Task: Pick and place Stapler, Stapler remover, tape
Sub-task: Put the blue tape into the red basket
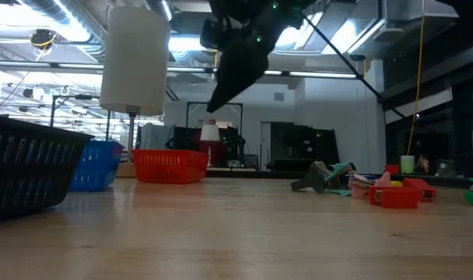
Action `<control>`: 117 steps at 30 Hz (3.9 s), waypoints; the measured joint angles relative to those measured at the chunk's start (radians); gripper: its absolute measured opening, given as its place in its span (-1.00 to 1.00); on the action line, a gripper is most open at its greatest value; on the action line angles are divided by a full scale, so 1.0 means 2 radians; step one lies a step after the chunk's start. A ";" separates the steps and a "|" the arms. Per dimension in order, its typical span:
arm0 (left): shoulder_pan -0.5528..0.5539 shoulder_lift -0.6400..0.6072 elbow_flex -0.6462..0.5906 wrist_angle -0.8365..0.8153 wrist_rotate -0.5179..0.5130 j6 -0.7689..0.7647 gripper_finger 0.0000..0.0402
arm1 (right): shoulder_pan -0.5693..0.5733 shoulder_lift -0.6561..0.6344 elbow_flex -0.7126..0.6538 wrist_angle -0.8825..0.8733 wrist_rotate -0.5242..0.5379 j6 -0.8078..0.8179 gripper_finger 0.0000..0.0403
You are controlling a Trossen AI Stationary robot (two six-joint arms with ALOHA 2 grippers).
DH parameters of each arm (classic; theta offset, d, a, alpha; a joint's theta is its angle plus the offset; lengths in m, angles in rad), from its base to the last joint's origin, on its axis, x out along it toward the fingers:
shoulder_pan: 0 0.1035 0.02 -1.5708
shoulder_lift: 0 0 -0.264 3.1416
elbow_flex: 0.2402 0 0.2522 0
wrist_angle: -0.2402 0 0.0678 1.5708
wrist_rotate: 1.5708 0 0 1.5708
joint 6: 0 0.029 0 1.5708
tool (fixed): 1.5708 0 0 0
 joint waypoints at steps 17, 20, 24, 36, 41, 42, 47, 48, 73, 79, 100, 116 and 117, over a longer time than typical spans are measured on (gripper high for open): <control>0.000 0.000 0.000 0.000 0.000 0.000 -0.96 | 0.032 -0.032 0.000 -0.107 0.000 0.044 0.41; 0.000 0.000 0.000 0.000 0.000 0.000 -0.96 | 0.036 -0.037 0.000 -0.126 0.000 0.054 0.41; 0.000 0.000 0.000 0.000 0.000 0.000 -0.94 | 0.037 -0.044 0.000 -0.162 0.000 0.073 0.41; 0.000 0.000 0.000 0.000 0.000 0.000 -0.95 | 0.037 -0.137 -0.174 -0.112 0.000 0.137 0.41; 0.000 0.000 0.000 0.000 0.000 0.000 -0.94 | 0.037 -0.182 -0.249 -0.079 0.000 0.173 0.41; 0.000 0.000 0.000 0.000 0.000 0.000 -0.94 | 0.037 -0.191 -0.262 -0.078 0.000 0.179 0.41; 0.000 0.000 0.000 0.000 0.000 0.000 -0.96 | 0.037 -0.225 -0.320 -0.067 0.000 0.203 0.41; 0.000 0.000 0.000 0.000 0.000 0.000 -0.96 | 0.037 -0.230 -0.329 -0.062 0.000 0.207 0.41; 0.000 0.000 0.000 0.000 0.000 0.000 -0.95 | 0.034 -0.258 -0.379 -0.045 0.077 0.077 0.41; 0.000 0.000 0.000 0.000 0.000 0.000 -0.95 | 0.021 -0.250 -0.379 -0.045 0.079 0.062 0.41; 0.000 0.000 0.000 0.000 0.000 0.000 -0.94 | 0.003 -0.218 -0.378 -0.019 0.079 -0.021 0.17; 0.000 0.000 0.000 0.000 0.000 0.000 -0.95 | 0.054 -0.216 -0.378 -0.020 0.007 0.137 0.13; 0.000 0.000 0.000 0.000 0.000 0.000 -0.96 | 0.057 -0.213 -0.378 -0.019 0.007 0.143 0.13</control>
